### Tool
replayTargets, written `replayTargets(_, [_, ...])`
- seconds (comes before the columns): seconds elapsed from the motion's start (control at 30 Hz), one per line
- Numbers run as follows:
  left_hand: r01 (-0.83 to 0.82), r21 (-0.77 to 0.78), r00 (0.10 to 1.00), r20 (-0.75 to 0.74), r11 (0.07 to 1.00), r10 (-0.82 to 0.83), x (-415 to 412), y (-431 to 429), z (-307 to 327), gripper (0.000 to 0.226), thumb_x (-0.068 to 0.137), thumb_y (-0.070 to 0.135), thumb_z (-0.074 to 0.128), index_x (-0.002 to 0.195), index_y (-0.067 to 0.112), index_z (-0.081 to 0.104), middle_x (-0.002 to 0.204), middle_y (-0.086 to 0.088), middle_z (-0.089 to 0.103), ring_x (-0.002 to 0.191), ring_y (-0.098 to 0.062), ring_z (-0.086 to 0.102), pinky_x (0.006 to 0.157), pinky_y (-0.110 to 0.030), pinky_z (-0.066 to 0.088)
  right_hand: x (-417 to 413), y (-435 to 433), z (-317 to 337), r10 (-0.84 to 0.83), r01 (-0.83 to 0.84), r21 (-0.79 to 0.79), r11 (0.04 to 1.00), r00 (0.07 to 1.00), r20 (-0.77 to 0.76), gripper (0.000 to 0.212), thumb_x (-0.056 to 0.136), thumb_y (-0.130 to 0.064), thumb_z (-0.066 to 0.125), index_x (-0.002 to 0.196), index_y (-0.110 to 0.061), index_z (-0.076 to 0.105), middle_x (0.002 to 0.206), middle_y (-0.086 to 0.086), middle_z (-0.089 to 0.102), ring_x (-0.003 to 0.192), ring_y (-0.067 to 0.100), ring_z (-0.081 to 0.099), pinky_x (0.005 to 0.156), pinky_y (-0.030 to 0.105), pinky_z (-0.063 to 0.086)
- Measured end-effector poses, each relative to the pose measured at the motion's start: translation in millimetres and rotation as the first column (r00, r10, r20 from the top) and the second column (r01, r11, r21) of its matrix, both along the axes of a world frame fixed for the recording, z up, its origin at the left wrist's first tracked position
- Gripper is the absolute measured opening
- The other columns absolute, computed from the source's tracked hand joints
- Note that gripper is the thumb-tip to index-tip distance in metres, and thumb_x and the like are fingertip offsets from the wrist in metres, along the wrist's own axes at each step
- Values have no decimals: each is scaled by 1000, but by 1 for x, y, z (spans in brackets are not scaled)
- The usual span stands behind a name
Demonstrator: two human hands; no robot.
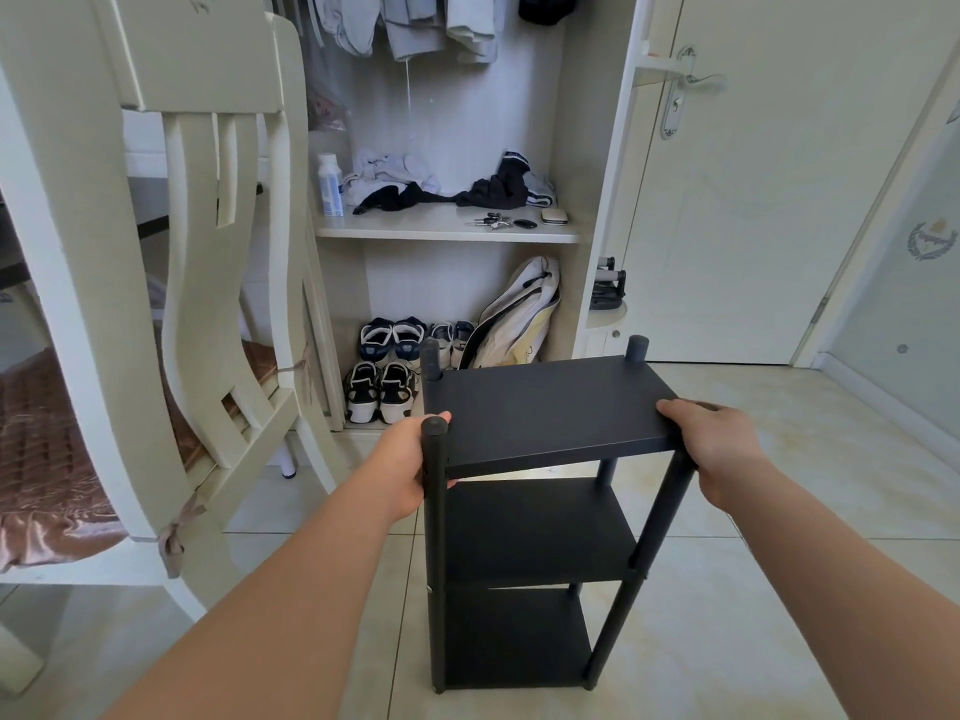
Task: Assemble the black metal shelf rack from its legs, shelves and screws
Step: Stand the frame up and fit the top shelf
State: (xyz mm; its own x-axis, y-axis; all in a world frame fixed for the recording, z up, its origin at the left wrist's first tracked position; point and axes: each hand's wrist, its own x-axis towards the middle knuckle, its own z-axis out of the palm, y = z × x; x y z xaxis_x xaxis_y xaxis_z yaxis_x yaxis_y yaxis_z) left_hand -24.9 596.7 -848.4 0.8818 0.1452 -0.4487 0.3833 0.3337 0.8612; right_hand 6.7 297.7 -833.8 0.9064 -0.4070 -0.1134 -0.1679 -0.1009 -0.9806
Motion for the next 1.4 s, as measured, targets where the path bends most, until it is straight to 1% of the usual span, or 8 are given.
replayTargets(0.23, [20,23,998,-61,1000,-18,1,0,8,18,94,29,64,101,12,63,89,-11,71,83,-29,68,76,-40,54,-2,-3,3,47,-48,-67,997,999,-17,13,89,-27,71,85,-16,68,77,-2,61,69,16,53,61,30,40])
replayTargets(0.43, [195,95,981,-10,976,-195,-2,8,29,50,81,65,68,111,26,67,98,0,78,89,-23,76,73,-35,56,-3,-5,1,73,-76,-74,994,996,-44,25,91,-34,69,79,-13,63,74,1,56,67,20,49,64,32,39])
replayTargets(0.67, [137,205,990,8,969,-141,-14,-2,29,26,83,19,65,108,15,66,104,-4,74,91,-23,68,77,-34,49,-8,-1,3,62,-65,-55,996,996,-58,25,91,-27,67,76,-11,55,74,5,49,70,23,43,68,34,36])
replayTargets(0.87, [58,275,998,-2,960,-60,-10,-5,36,48,80,7,59,127,7,54,128,-14,57,118,-32,56,105,-49,46,-10,-1,2,60,-64,-65,996,996,-58,25,91,-26,67,78,-9,55,74,5,47,69,23,41,65,34,35])
replayTargets(1.0, [16,234,1000,6,972,-18,-7,-6,33,29,90,18,62,118,13,55,115,-9,62,102,-26,62,82,-40,52,-13,-3,3,80,-84,-59,995,995,-66,30,89,-34,70,79,-8,59,76,3,54,74,25,48,69,35,39])
replayTargets(1.1, [-52,116,999,-7,992,53,-3,-4,30,19,97,32,59,106,16,58,102,-7,69,87,-23,69,61,-32,50,-14,-8,9,109,-93,132,987,987,-120,42,89,-55,65,96,-14,64,93,0,70,89,22,65,87,38,50])
replayTargets(1.2, [-60,57,998,-33,997,62,-2,2,27,26,99,31,54,119,14,60,108,-9,72,92,-26,71,65,-36,52,-12,-14,13,98,-32,367,930,982,-163,32,98,-46,57,101,-14,62,92,1,72,87,20,69,87,37,53])
replayTargets(1.4, [-80,46,995,-62,996,83,-1,2,23,24,97,23,56,116,11,64,103,-9,71,89,-25,67,67,-35,50,-12,-19,9,138,-72,353,933,976,-166,14,99,-21,58,92,-15,68,80,5,70,69,19,62,65,30,51])
